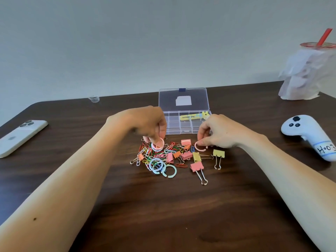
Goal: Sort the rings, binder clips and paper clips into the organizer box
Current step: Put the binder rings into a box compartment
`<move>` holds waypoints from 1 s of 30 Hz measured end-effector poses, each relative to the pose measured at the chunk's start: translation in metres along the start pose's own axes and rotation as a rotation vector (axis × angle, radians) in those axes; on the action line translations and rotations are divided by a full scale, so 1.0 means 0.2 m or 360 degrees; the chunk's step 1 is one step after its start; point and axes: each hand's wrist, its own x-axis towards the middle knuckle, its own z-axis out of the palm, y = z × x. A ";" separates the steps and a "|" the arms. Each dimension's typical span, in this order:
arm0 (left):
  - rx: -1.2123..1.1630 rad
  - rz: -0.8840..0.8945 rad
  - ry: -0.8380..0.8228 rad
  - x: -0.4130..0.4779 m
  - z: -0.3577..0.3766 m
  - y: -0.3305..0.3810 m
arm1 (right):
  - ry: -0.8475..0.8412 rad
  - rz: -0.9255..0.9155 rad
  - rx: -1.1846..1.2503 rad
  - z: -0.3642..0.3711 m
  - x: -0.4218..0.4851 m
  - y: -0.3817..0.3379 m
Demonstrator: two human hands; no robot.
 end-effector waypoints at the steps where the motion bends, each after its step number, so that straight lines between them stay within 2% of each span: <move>1: -0.0026 0.0013 0.0001 0.00 0.00 0.00 | 0.0002 0.0001 0.0011 0.00 0.00 0.00; 6: -0.0051 0.0109 0.0095 -0.03 -0.02 0.01 | 0.0042 0.0039 0.0274 -0.01 0.00 0.01; 9: -0.0234 0.0143 0.0132 -0.06 -0.03 0.01 | 0.0085 0.0034 0.0482 -0.02 -0.01 0.01; 15: -0.0490 0.0146 0.0169 -0.11 -0.02 0.00 | 0.0215 0.0000 0.0440 -0.02 -0.02 -0.03; 19: -0.0671 0.0120 0.0196 -0.17 0.00 -0.02 | 0.0306 -0.0010 0.0564 -0.03 -0.03 -0.06; 25: -0.0657 0.0125 0.0115 -0.28 0.08 -0.03 | 0.0096 -0.0134 0.0767 -0.02 -0.10 -0.22; 30: -0.0560 0.0094 0.0108 -0.32 0.16 -0.04 | -0.0203 -0.0127 0.0549 0.08 -0.14 -0.36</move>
